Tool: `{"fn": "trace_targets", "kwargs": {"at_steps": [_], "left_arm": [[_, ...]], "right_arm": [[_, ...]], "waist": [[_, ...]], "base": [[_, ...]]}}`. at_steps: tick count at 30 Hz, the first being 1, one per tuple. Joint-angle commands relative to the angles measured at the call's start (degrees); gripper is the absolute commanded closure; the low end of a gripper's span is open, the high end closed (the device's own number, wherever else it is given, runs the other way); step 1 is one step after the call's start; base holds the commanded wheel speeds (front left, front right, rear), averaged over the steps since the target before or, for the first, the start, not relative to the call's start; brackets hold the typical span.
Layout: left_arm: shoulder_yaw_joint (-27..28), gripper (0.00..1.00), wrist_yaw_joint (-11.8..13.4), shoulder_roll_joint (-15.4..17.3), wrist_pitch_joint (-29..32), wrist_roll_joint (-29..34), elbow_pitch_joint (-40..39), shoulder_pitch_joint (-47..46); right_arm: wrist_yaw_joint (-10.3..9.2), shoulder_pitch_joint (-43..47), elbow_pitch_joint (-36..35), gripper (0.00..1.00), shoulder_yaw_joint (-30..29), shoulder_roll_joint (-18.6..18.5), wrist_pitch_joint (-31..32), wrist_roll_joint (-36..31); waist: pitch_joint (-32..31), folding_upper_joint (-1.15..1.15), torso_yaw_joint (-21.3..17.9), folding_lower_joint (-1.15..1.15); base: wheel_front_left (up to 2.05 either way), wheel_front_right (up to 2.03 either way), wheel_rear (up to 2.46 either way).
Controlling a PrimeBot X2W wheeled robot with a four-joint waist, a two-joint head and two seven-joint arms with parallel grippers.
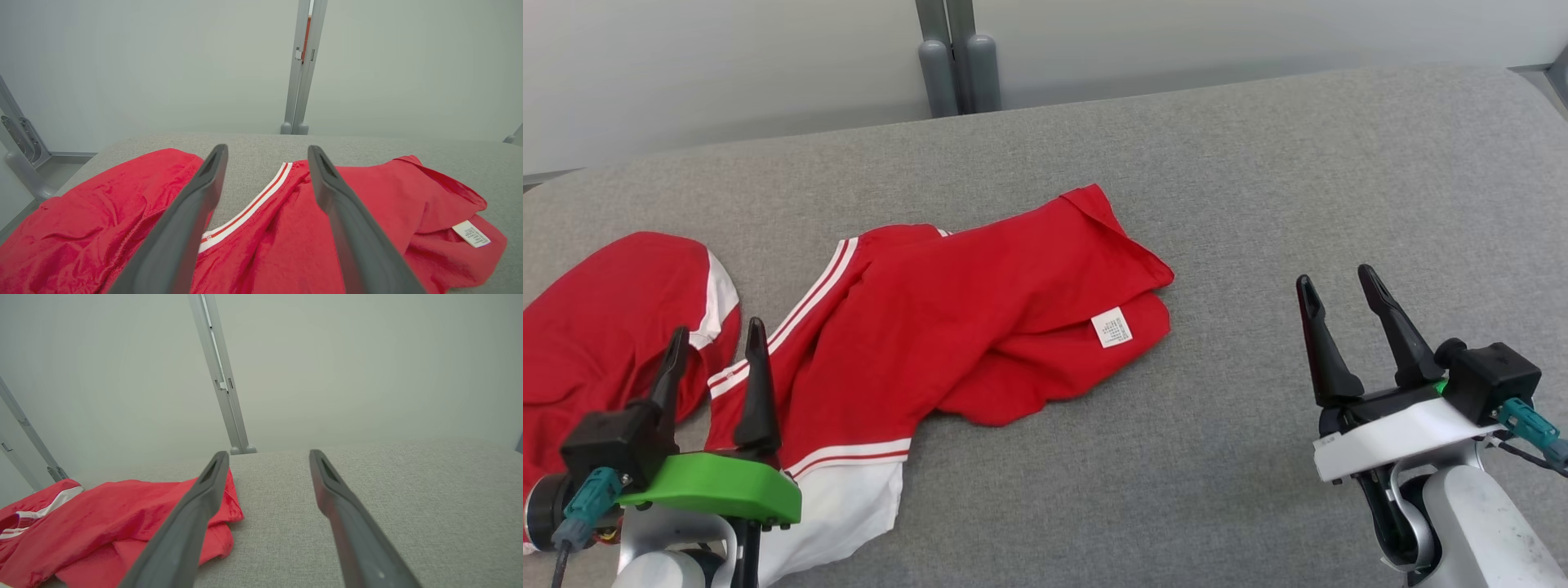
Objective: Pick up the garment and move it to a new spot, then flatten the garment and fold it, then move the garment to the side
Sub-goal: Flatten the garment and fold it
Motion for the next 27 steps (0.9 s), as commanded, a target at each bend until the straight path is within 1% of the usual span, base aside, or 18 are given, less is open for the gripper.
{"fn": "trace_targets", "kwargs": {"at_steps": [1,6,14,20,27], "left_arm": [[-0.05,0.0,-0.4,-0.08,-1.17,0.44,0.53,-1.33],[-0.54,0.0,-1.06,-1.26,-3.47,0.2,2.18,-2.07],[-2.72,0.0,-2.62,-3.04,-4.56,-0.27,4.43,-3.47],[-3.74,0.0,-3.56,-3.88,-5.76,-0.15,5.7,-4.95],[-5.19,0.0,-4.0,-5.14,-6.0,-0.12,7.07,-6.61]], "right_arm": [[0.03,0.42,0.34,0.0,-0.01,-0.41,-0.16,0.3],[0.03,-1.02,1.63,0.0,0.62,-1.02,-0.16,0.49],[0.03,-5.81,5.61,0.0,3.91,-4.45,3.15,1.53],[0.04,-10.72,10.26,0.0,7.11,-6.86,7.8,3.68],[0.03,-16.39,16.59,0.0,10.63,-9.33,14.45,8.54]], "waist": [[-0.04,0.0,0.35,0.0],[-0.05,0.0,1.15,0.0],[1.01,0.0,3.21,0.0],[2.5,0.0,5.37,0.0],[4.87,0.0,9.21,0.0]], "base": [[0.0,0.0,0.0],[0.0,0.0,0.0],[0.0,0.0,0.0],[0.0,0.0,0.0],[0.0,0.0,0.0]]}}
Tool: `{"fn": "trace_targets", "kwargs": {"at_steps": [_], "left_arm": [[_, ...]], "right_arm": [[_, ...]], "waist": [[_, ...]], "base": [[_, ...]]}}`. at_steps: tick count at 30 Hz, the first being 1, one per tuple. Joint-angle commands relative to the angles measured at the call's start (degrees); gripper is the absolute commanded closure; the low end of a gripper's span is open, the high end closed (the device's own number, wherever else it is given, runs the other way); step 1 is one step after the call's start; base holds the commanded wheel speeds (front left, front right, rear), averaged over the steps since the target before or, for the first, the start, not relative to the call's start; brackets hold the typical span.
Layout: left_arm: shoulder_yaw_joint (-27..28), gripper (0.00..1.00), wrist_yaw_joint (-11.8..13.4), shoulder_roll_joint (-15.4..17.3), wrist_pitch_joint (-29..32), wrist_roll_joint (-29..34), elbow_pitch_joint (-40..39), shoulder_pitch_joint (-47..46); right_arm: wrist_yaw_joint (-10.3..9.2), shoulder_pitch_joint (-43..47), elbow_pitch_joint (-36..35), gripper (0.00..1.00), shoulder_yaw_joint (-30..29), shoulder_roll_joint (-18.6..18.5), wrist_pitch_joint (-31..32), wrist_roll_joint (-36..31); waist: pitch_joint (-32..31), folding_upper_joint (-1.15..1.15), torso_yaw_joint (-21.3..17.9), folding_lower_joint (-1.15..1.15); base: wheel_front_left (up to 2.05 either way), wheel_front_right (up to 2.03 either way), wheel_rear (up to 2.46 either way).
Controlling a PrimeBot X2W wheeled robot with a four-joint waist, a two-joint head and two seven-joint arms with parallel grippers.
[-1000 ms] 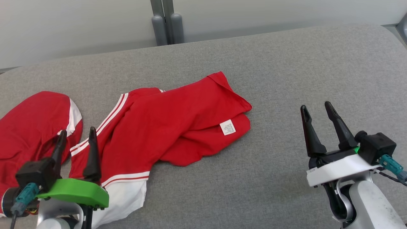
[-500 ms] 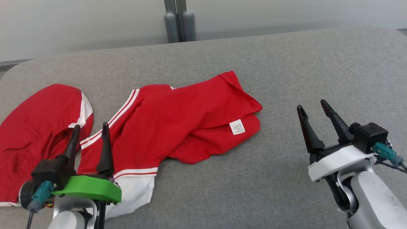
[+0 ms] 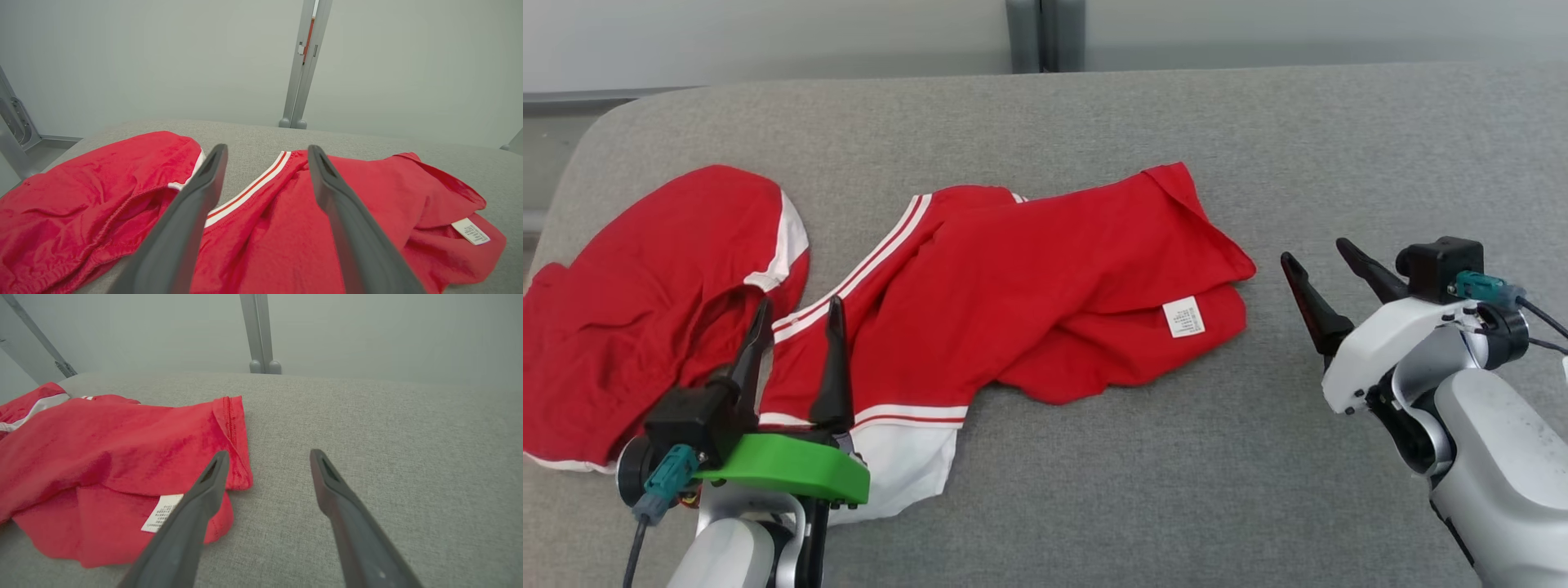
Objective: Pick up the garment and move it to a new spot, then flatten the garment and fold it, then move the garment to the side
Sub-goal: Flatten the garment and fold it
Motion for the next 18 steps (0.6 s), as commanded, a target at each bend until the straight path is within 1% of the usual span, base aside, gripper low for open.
{"fn": "trace_targets", "kwargs": {"at_steps": [1,4,9,18], "left_arm": [[-0.09,0.0,-0.2,-0.13,-0.22,0.07,0.4,-1.05],[-0.26,0.0,-0.14,-0.19,-0.11,-0.02,0.87,-1.35],[-0.47,0.0,-0.03,-0.58,-0.6,-0.47,1.56,-0.91],[-1.16,0.0,-0.39,-0.93,-0.78,-0.84,2.59,-1.68]], "right_arm": [[0.03,-1.09,1.22,0.0,0.55,-0.43,1.25,1.37],[0.03,-2.63,3.8,0.0,0.64,-0.85,3.39,2.97],[0.03,-4.23,7.73,0.0,0.82,-0.57,5.42,5.08],[0.03,-6.81,11.85,0.0,2.3,-0.7,7.82,7.85]], "waist": [[1.75,0.0,2.52,0.0],[2.43,0.0,4.06,0.0],[2.83,0.0,6.29,0.0],[3.39,0.0,8.03,0.0]], "base": [[0.0,0.0,0.0],[0.0,0.0,0.0],[0.0,0.0,0.0],[0.0,0.0,0.0]]}}
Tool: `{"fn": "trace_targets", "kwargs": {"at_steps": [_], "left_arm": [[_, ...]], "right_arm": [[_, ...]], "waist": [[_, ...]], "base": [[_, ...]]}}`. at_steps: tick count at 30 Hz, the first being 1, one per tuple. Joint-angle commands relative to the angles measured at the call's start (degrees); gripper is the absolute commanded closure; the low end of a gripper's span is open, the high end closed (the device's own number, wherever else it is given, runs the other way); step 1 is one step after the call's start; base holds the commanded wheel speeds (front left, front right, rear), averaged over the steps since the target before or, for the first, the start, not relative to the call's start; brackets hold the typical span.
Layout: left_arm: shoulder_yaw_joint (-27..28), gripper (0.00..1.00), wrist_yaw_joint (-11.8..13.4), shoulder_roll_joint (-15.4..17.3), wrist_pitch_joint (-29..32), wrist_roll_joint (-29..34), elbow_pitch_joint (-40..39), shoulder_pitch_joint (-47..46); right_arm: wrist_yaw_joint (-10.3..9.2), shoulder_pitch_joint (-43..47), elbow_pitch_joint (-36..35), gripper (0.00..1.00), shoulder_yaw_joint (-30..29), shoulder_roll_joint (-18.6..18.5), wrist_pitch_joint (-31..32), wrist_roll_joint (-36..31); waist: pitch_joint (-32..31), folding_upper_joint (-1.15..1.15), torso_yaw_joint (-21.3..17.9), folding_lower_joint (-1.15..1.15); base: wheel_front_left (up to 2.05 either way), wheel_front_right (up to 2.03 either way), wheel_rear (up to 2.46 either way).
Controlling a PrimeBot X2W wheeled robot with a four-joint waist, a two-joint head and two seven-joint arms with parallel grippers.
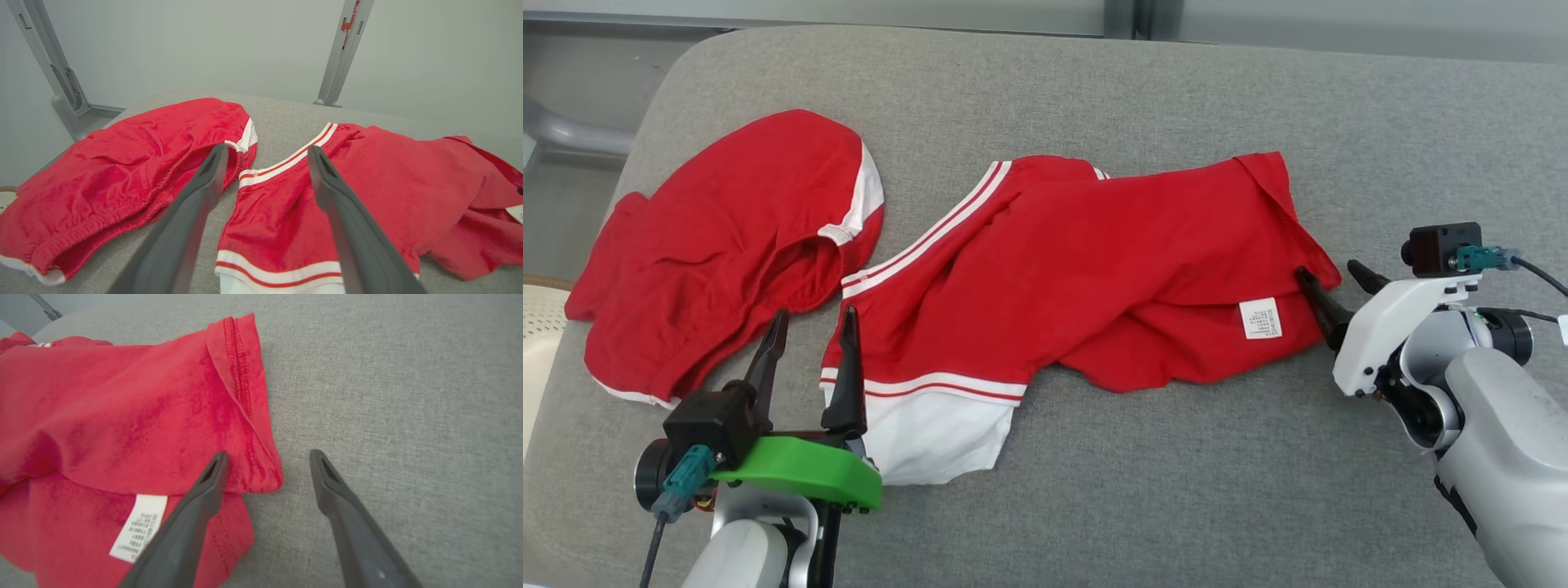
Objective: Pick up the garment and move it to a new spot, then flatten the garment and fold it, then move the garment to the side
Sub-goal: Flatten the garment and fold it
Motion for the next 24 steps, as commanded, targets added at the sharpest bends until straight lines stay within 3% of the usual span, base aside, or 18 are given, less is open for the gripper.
{"fn": "trace_targets", "kwargs": {"at_steps": [1,3,4,5,6,17,24], "left_arm": [[0.16,0.0,-0.06,0.13,-0.3,-0.62,0.07,-1.23],[0.14,0.0,0.0,0.2,-0.3,-0.66,0.18,-1.22],[0.1,0.0,0.0,0.21,-0.31,-0.69,0.22,-1.22],[0.05,0.0,0.02,0.19,-0.35,-0.7,0.31,-1.19],[0.0,0.0,0.05,0.17,-0.37,-0.71,0.4,-1.16],[0.03,0.0,0.54,0.79,0.07,-1.3,1.26,0.32],[0.57,0.0,0.89,1.74,0.47,-1.69,1.51,1.81]], "right_arm": [[0.03,-0.83,0.45,0.0,0.4,0.0,0.5,0.78],[0.03,-0.96,0.91,0.16,0.65,-0.03,0.6,1.26],[0.03,-1.02,1.1,0.51,0.8,-0.07,0.56,1.44],[0.03,-1.09,1.24,0.7,0.97,-0.14,0.45,1.7],[0.03,-1.14,1.26,0.98,1.11,-0.15,0.24,1.96],[0.04,-0.67,-0.78,1.0,2.54,-0.71,-3.02,4.12],[0.03,2.7,-7.12,1.0,3.13,-1.85,1.39,8.43]], "waist": [[0.17,0.0,0.33,0.0],[0.21,0.0,0.48,0.0],[0.19,0.0,0.54,0.0],[0.15,0.0,0.61,0.0],[0.1,0.0,0.64,0.0],[-2.48,0.0,-1.35,0.0],[-5.52,0.0,-4.82,0.0]], "base": [[0.0,0.0,0.0],[0.0,0.0,0.0],[0.0,0.0,0.0],[0.0,0.0,0.0],[0.0,0.0,0.0],[0.0,0.0,0.0],[0.0,0.0,0.0]]}}
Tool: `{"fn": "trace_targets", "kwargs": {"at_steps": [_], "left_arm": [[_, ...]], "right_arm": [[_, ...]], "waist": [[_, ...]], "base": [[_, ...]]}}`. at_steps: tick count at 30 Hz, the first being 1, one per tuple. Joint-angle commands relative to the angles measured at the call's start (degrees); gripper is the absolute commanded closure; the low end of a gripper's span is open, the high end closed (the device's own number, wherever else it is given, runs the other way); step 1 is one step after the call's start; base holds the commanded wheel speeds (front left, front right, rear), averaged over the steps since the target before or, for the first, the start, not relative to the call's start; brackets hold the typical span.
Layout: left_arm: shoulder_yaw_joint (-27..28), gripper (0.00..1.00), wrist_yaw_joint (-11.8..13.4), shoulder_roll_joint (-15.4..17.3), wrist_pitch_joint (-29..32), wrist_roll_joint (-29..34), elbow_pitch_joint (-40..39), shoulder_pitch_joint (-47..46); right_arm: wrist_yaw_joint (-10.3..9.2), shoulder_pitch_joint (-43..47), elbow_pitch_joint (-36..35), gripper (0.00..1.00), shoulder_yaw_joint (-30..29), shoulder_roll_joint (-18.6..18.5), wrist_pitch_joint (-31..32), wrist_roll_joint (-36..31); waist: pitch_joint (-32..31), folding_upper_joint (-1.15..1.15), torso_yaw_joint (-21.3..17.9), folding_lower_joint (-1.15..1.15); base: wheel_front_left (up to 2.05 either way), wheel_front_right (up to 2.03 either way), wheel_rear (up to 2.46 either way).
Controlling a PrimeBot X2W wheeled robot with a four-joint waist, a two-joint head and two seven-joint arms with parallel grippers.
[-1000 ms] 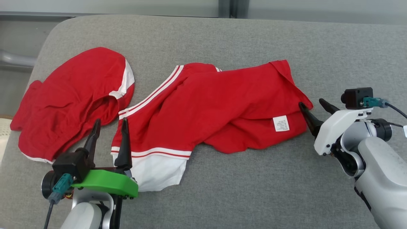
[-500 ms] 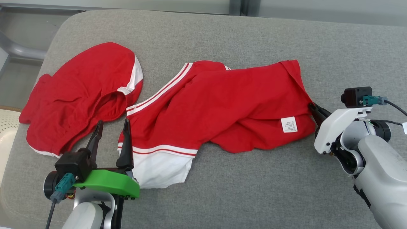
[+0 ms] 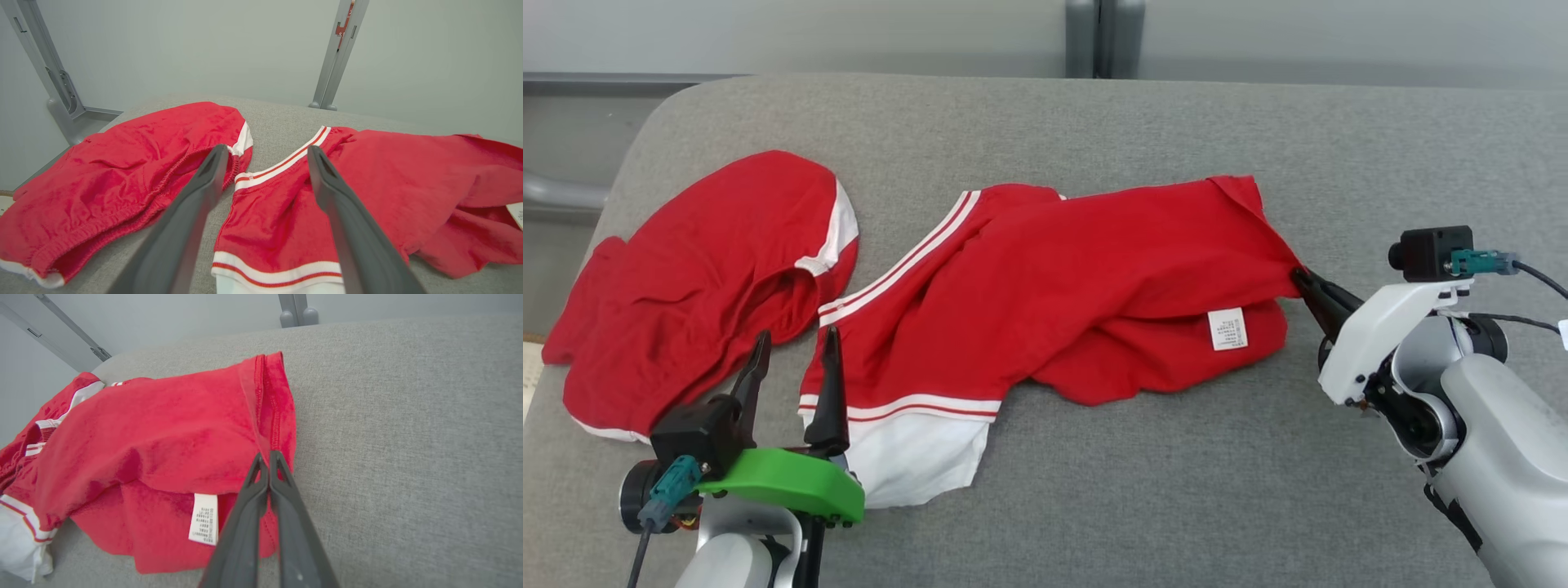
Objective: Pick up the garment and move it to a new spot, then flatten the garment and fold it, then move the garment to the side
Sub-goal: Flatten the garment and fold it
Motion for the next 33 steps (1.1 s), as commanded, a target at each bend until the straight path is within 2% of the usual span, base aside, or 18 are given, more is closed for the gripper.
{"fn": "trace_targets", "kwargs": {"at_steps": [1,10,14,24,25,26,27,28,33], "left_arm": [[0.24,0.0,0.35,0.46,0.1,-0.07,0.02,0.88],[1.08,0.0,1.2,1.74,0.68,-0.96,-0.94,2.92],[1.39,0.0,1.54,2.15,0.73,-1.17,-1.41,3.51],[1.29,0.0,1.67,2.46,0.83,-1.79,-1.47,4.3],[1.29,0.0,1.71,2.48,0.81,-1.76,-1.41,4.42],[1.32,0.0,1.71,2.56,0.77,-1.88,-1.34,4.64],[1.39,0.0,1.71,2.63,0.71,-2.0,-1.29,4.79],[1.48,0.0,1.78,2.7,0.68,-2.09,-1.28,4.91],[1.74,0.0,2.07,3.09,0.58,-2.35,-1.58,5.37]], "right_arm": [[0.03,1.35,-1.16,1.0,-0.16,-0.63,1.08,0.83],[0.03,10.41,-14.88,1.0,-2.8,-3.82,9.89,6.17],[0.04,15.11,-19.9,1.0,-4.98,-4.04,12.16,6.8],[0.03,24.6,-20.75,1.0,-9.37,-0.45,15.41,4.13],[0.03,25.09,-20.5,0.89,-9.73,0.12,15.58,3.71],[0.03,25.65,-20.31,0.63,-9.94,0.6,15.79,3.24],[0.04,25.95,-20.27,0.19,-10.04,0.95,15.84,2.86],[0.04,26.22,-20.15,0.0,-10.32,1.38,15.96,2.41],[0.03,26.41,-21.09,0.0,-11.81,2.49,14.86,0.49]], "waist": [[-1.9,0.0,-2.17,0.0],[-3.8,0.0,-6.75,0.0],[-3.8,0.0,-7.99,0.0],[-4.17,0.0,-8.57,0.0],[-4.3,0.0,-8.58,0.0],[-4.43,0.0,-8.6,0.0],[-4.51,0.0,-8.64,0.0],[-4.55,0.0,-8.7,0.0],[-4.58,0.0,-9.16,0.0]], "base": [[0.0,0.0,0.0],[0.0,0.0,0.0],[0.0,0.0,0.0],[0.0,0.0,0.0],[0.0,0.0,0.0],[0.0,0.0,0.0],[0.0,0.0,0.0],[0.0,0.0,0.0],[0.0,0.0,0.0]]}}
